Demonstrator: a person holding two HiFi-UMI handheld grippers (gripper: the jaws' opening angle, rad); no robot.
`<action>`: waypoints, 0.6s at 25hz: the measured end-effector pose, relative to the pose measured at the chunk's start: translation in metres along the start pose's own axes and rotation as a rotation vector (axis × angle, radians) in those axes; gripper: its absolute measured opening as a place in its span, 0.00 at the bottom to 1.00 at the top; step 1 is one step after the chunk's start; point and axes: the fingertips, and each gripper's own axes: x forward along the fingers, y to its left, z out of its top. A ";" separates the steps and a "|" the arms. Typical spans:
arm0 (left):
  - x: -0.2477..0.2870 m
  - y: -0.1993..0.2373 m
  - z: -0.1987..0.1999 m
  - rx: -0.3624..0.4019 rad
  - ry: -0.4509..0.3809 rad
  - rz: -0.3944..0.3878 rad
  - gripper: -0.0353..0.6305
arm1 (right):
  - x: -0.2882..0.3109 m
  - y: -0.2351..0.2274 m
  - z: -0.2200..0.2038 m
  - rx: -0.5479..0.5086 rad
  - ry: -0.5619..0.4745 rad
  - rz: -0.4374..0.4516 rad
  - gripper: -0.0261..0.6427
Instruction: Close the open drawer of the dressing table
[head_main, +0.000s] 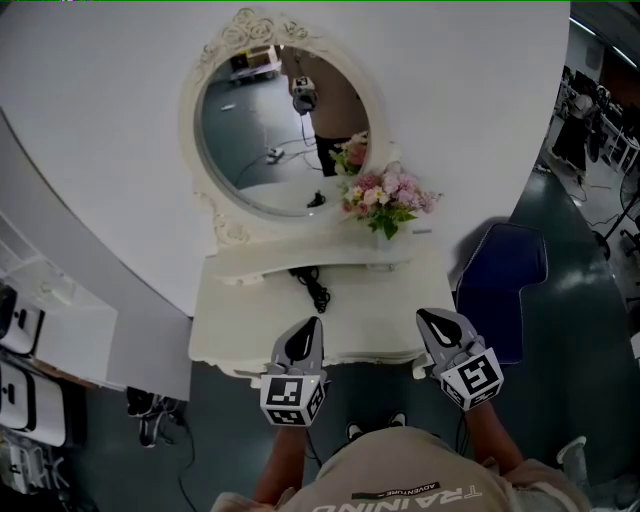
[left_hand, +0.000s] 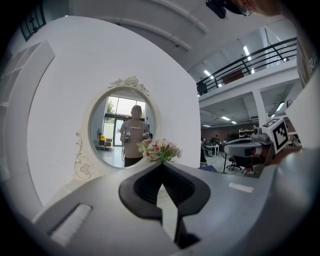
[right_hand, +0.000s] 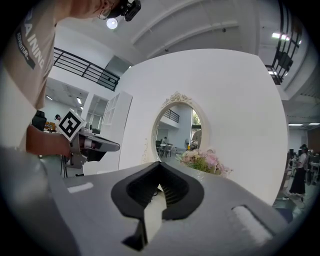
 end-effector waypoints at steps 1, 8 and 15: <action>-0.001 -0.001 0.000 -0.002 -0.002 -0.003 0.08 | 0.000 0.002 -0.002 0.003 0.005 0.002 0.04; -0.002 -0.009 -0.008 -0.017 0.004 -0.024 0.08 | -0.002 0.006 -0.006 0.004 0.016 0.001 0.04; -0.012 -0.009 -0.011 -0.014 0.013 -0.011 0.08 | -0.003 0.012 -0.013 0.016 0.028 0.019 0.04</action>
